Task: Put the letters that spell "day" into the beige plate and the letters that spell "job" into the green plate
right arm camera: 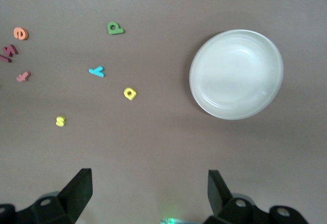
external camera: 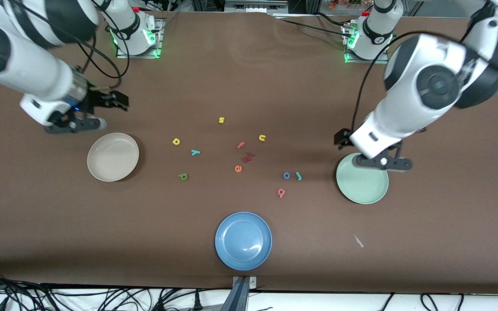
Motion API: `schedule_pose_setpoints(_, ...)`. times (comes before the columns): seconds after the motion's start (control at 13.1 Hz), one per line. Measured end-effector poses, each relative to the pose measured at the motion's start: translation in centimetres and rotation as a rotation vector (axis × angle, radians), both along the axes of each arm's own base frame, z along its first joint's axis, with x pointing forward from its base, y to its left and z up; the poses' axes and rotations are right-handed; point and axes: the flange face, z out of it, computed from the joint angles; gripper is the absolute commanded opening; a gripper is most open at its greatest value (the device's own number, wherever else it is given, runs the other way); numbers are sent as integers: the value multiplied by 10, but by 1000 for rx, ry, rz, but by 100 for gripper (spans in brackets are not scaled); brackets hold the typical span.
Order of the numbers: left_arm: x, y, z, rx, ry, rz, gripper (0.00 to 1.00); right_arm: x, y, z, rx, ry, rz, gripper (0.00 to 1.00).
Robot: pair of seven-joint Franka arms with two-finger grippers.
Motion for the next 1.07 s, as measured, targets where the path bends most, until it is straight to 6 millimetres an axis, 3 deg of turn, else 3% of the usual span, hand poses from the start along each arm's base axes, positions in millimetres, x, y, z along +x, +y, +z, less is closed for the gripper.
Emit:
schedule_pose_setpoints(0.15, 12, -23, -41, -8, -23, 109, 100, 3, 38, -57, -10, -12, -36, 100)
schedule_pose_setpoints(0.31, 17, -41, -74, -14, -35, 192, 100, -2, 62, -109, -11, -38, -73, 100)
schedule_pose_setpoints(0.54, 11, -76, -125, -2, -15, 302, 100, -19, 61, -178, 7, -91, -89, 100)
schedule_pose_setpoints(0.77, 0, -95, -191, 34, 41, 323, 99, -38, 64, -234, 11, -102, -85, 100)
schedule_pose_setpoints(0.92, -5, -97, -216, 53, 68, 326, 57, -40, 70, -259, 16, -106, -83, 100)
schedule_pose_setpoints(1.0, -6, -97, -222, 59, 75, 330, 44, -40, 72, -268, 17, -108, -81, 100)
schedule_pose_setpoints(1.07, -8, -97, -228, 65, 83, 341, 41, -42, 73, -276, 17, -105, -79, 99)
